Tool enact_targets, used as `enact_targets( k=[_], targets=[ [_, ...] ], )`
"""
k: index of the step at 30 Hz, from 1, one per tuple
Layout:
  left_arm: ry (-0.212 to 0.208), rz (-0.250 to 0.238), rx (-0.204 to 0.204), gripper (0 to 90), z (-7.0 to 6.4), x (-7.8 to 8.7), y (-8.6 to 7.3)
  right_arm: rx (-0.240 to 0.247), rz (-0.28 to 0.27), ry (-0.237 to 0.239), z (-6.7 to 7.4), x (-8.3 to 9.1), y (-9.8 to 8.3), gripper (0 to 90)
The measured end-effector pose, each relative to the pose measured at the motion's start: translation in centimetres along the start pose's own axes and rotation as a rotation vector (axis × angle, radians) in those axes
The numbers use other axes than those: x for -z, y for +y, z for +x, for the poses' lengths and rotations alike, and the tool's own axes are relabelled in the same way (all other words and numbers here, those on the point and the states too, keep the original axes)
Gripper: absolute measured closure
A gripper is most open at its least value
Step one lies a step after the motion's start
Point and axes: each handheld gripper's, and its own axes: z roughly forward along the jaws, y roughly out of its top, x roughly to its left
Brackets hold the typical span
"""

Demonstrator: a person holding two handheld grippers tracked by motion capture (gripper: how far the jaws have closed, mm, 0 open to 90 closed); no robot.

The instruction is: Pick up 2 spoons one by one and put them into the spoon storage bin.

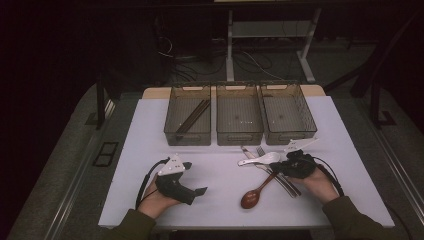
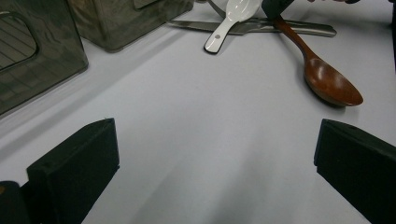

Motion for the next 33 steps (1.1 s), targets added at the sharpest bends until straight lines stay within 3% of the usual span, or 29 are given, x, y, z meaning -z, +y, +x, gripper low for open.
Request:
enact_targets(
  k=[17, 33],
  targets=[
    [-0.010, 0.002, -0.003, 0.0, -0.2, 0.0, 0.0, 0.003, 0.039, -0.012, 0.1, 0.9, -1.3, 89.1],
    [-0.011, -0.002, 0.000, 0.0, -0.2, 0.0, 0.0, -0.022, 0.026, -0.010, 0.5, 2.4, -3.0, 89.1]
  ],
)
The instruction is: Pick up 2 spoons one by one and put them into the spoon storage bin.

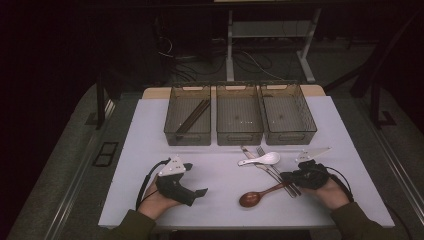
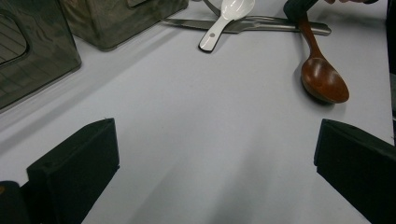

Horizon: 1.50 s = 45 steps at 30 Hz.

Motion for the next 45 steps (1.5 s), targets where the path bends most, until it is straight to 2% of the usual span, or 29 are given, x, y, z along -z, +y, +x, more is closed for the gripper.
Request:
enact_targets(
  k=[14, 20, 24, 30, 39, 45],
  targets=[
    [-0.003, 0.006, -0.008, 0.0, -0.1, 0.0, 0.0, -0.019, -0.013, 0.006, 0.1, 1.4, -1.6, 88.1],
    [-0.004, 0.009, -0.013, 0.0, 0.0, 0.0, 0.0, -0.054, -0.086, 0.043, 0.0, 2.0, -1.3, 64.2],
    [-0.006, 0.007, -0.013, 0.0, 0.0, 0.0, 0.0, -0.050, -0.104, 0.080, 0.2, 2.2, -1.0, 52.7],
    [-0.007, 0.002, -0.010, 0.0, -0.1, 0.0, 0.0, -0.026, -0.115, 0.084, 1.1, 1.9, -0.4, 36.8],
    [-0.010, -0.002, -0.008, 0.0, -0.1, 0.0, 0.0, 0.021, -0.112, 0.146, 2.5, 0.8, 0.8, 33.0],
    [-0.012, -0.004, -0.009, 0.0, -0.1, 0.0, 0.0, 0.050, -0.086, 0.192, 3.6, -0.3, 1.6, 32.7]
  ],
)
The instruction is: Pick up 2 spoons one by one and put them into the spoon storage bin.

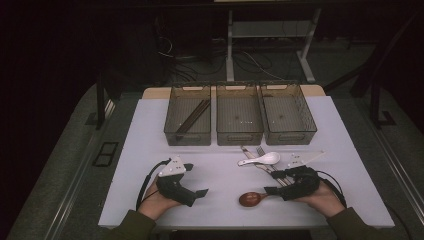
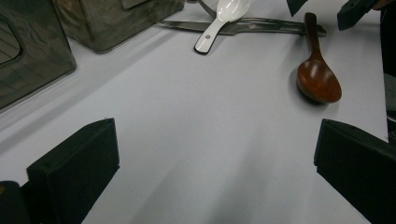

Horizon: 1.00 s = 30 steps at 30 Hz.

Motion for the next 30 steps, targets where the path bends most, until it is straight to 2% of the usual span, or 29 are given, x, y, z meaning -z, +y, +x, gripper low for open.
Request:
enact_targets(
  k=[15, 19, 26, 30],
  targets=[
    [-0.004, 0.001, -0.002, 0.0, -0.1, 0.0, 0.0, 0.087, 0.073, 0.082, 1.8, -4.1, 2.0, 34.0],
    [-0.007, 0.000, -0.002, 0.0, -0.1, 0.0, 0.0, 0.103, 0.093, 0.098, 2.2, -4.6, 1.9, 34.9],
    [-0.007, 0.004, -0.006, 0.0, -0.1, 0.0, -0.1, 0.141, 0.123, 0.096, 2.6, -5.0, 1.5, 36.3],
    [-0.004, 0.005, -0.006, 0.0, -0.1, 0.1, -0.2, 0.147, 0.126, 0.092, 2.6, -5.1, 1.4, 37.5]
  ],
)
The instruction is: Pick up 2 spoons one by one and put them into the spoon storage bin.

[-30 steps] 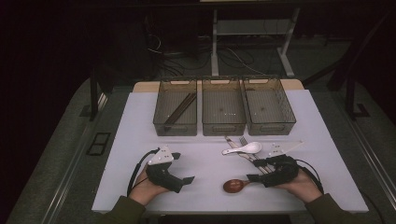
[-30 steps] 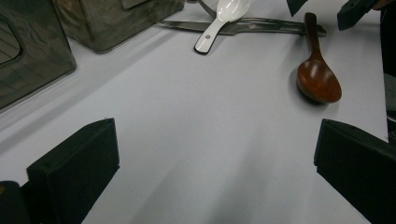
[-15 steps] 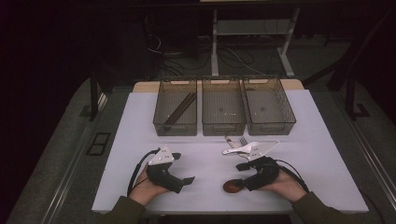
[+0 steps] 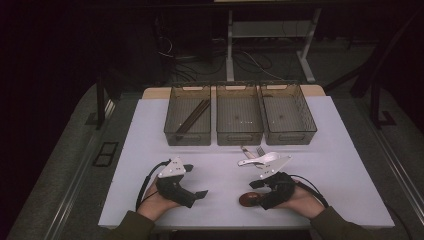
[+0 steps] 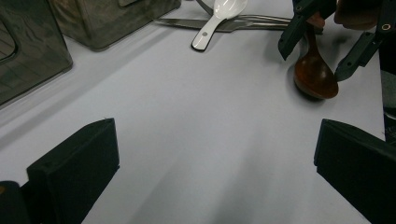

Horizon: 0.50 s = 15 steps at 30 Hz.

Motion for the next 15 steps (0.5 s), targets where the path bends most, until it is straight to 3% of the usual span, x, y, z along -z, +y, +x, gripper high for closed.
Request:
enact_targets(
  k=[9, 15],
  targets=[
    [-0.001, 0.000, 0.001, 0.0, -0.04, 0.03, -0.03, 0.023, 0.017, -0.006, 0.37, -0.21, -0.09, 40.6],
    [-0.001, 0.000, -0.002, 0.0, -0.06, 0.04, -0.02, 0.084, 0.042, -0.024, 0.39, -0.33, -0.23, 44.7]
  ],
)
